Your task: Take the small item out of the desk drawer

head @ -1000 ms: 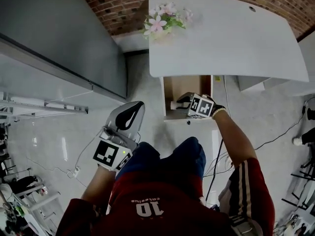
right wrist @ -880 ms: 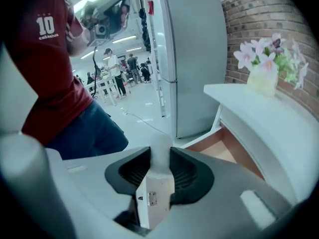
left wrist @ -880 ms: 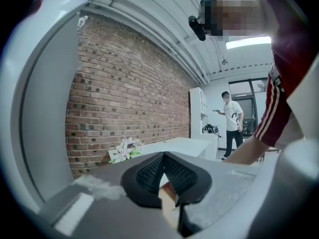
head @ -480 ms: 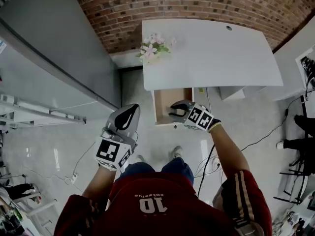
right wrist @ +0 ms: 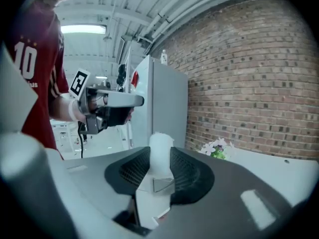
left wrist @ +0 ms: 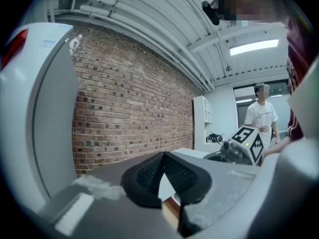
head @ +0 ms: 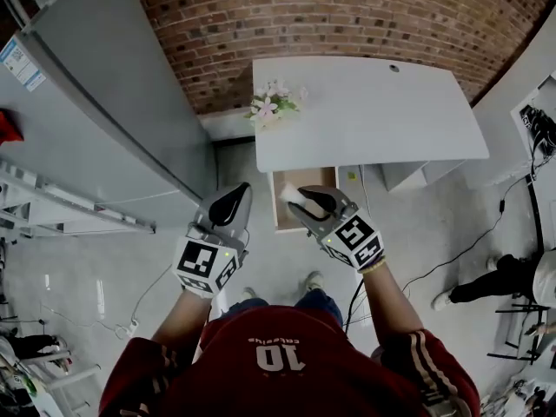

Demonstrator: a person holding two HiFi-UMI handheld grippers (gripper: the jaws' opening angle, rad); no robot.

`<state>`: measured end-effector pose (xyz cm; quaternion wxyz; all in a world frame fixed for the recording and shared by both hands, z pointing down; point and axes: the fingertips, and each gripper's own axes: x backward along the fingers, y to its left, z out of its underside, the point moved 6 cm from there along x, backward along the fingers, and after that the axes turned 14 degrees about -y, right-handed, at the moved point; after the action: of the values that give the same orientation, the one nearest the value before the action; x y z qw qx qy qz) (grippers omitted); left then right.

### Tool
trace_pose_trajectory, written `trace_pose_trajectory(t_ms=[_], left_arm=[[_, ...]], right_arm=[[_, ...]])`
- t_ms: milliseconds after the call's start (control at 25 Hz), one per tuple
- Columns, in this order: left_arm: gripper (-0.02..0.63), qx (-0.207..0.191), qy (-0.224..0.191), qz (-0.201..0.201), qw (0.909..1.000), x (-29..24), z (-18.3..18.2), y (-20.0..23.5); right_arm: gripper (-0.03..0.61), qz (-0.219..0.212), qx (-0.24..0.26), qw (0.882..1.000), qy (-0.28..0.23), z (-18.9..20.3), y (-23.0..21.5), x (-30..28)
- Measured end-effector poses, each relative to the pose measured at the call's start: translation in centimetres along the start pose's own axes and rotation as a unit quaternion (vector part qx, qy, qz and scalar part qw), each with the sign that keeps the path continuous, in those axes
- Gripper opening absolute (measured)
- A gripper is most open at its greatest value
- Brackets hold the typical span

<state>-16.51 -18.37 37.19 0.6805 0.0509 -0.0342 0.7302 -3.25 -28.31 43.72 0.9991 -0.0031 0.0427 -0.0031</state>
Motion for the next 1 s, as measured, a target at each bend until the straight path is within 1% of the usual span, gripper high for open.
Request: trace_pose_trajectory(t_ms=[120, 280, 400, 480, 600, 720, 840, 1000], left_arm=[[0.003, -0.008, -0.008, -0.006, 0.9999, 1.0, -1.0, 0.4], [0.003, 0.000, -0.024, -0.015, 0.9996, 1.8, -2.0, 1.0], [0.003, 0.017, -0.045, -0.030, 0.9984, 2.1, -3.2, 1.5], [0.003, 0.011, -0.054, -0.036, 0.9978, 2.3, -3.8, 1.5], [0.003, -0.009, -0.061, -0.034, 0.9975, 2.3, -4.7, 1.2], [0.003, -0.009, -0.068, -0.026, 0.9973, 2.5, -5.2, 1.0], [0.003, -0.006, -0.073, -0.016, 0.9972, 2.5, -5.5, 0.8], [0.003, -0.002, -0.073, -0.007, 0.9973, 2.4, -5.5, 0.5]], right_arm=[[0.130, 0.063, -0.009, 0.997, -0.039, -2.7, 1.4, 0.3], [0.130, 0.157, -0.032, 0.983, -0.093, -6.3, 2.5, 1.2], [0.130, 0.199, -0.017, 0.973, -0.118, -8.6, 3.4, 1.7], [0.130, 0.223, -0.004, 0.966, -0.131, -9.8, 3.8, 2.0], [0.130, 0.253, 0.001, 0.956, -0.149, -11.2, 4.4, 2.6], [0.129, 0.273, 0.008, 0.949, -0.159, -11.9, 5.0, 2.9], [0.129, 0.284, 0.010, 0.945, -0.163, -12.2, 5.3, 3.0], [0.129, 0.291, 0.011, 0.943, -0.161, -12.2, 5.8, 3.3]])
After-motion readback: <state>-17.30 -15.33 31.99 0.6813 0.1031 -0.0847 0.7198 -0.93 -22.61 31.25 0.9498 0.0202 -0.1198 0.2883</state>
